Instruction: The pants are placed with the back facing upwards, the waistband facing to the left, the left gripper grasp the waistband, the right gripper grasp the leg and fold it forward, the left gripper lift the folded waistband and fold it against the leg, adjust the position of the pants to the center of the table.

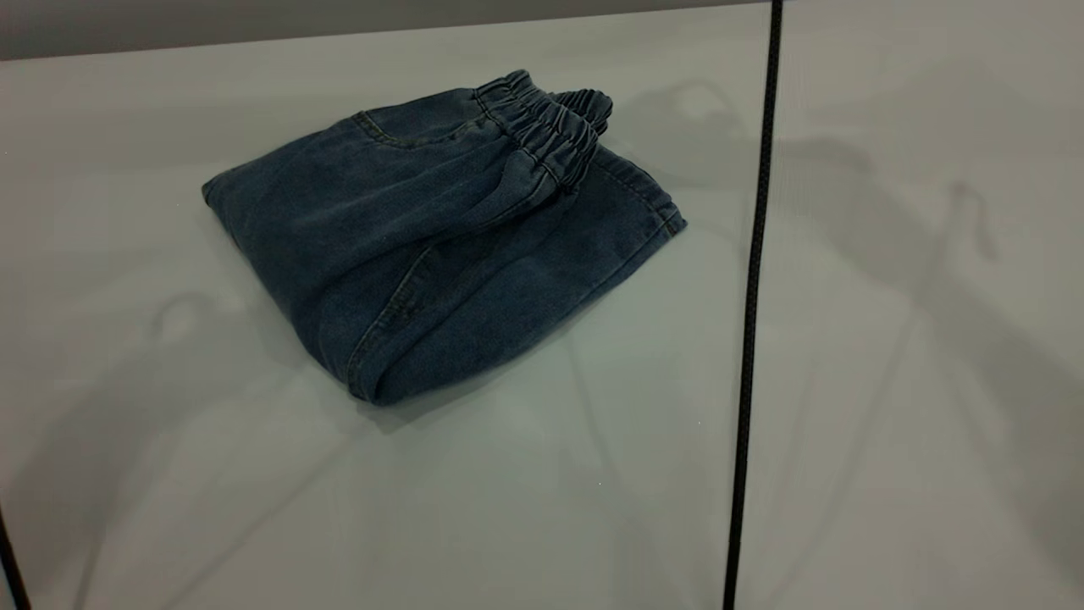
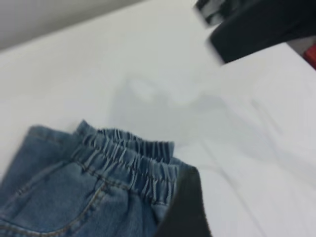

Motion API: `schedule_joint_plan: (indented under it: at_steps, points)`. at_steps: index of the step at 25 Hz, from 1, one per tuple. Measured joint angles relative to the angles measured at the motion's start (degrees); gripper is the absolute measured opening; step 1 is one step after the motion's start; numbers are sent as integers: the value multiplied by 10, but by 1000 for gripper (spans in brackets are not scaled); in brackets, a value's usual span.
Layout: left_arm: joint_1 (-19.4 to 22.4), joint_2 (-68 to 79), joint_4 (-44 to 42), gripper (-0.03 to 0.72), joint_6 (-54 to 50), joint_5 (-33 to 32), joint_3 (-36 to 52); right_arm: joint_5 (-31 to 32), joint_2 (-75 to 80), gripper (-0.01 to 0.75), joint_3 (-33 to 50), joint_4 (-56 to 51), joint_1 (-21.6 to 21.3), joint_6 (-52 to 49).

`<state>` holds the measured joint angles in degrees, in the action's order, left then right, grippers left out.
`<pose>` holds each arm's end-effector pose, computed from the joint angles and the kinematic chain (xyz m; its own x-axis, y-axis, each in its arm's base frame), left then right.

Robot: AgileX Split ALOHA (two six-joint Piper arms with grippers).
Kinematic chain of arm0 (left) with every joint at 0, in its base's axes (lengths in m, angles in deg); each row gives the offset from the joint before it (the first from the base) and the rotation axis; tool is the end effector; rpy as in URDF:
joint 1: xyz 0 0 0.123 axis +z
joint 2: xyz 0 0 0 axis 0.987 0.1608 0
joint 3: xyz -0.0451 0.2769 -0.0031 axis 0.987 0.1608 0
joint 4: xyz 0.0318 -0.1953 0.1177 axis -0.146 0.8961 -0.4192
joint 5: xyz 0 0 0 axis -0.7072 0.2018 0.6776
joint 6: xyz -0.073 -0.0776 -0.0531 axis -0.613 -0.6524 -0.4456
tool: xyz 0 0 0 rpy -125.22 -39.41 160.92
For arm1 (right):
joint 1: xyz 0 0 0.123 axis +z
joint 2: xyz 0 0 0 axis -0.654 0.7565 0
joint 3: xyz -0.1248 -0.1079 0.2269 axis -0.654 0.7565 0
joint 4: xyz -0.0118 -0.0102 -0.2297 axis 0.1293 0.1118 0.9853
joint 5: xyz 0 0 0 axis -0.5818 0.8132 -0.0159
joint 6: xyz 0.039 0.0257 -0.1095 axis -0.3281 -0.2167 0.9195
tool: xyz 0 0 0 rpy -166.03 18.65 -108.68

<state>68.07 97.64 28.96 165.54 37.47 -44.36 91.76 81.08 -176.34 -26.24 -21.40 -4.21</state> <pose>0.3034 -0.1359 0.2534 -0.5342 0.1939 -0.8228 0.6616 0.7017 -0.2642 0.4378 0.2111 0.2352 -0.6926 -0.4317 -0.5779 -0.6637 0.6951 0.2762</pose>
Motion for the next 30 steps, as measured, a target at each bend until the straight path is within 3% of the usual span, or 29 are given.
schedule_joint_plan:
  at_steps: [6,12,22,30]
  points:
    - [1,-114,-97,580,-103,12,0,-10,17,477,1,-42,15,-5]
    - [1,-216,-96,580,-112,87,0,-25,60,477,1,-38,76,-5]
    - [1,-235,-81,580,-112,104,0,-109,130,477,-1,168,199,-132]
    - [1,-235,-81,580,-112,76,0,-124,184,477,-19,264,211,-174]
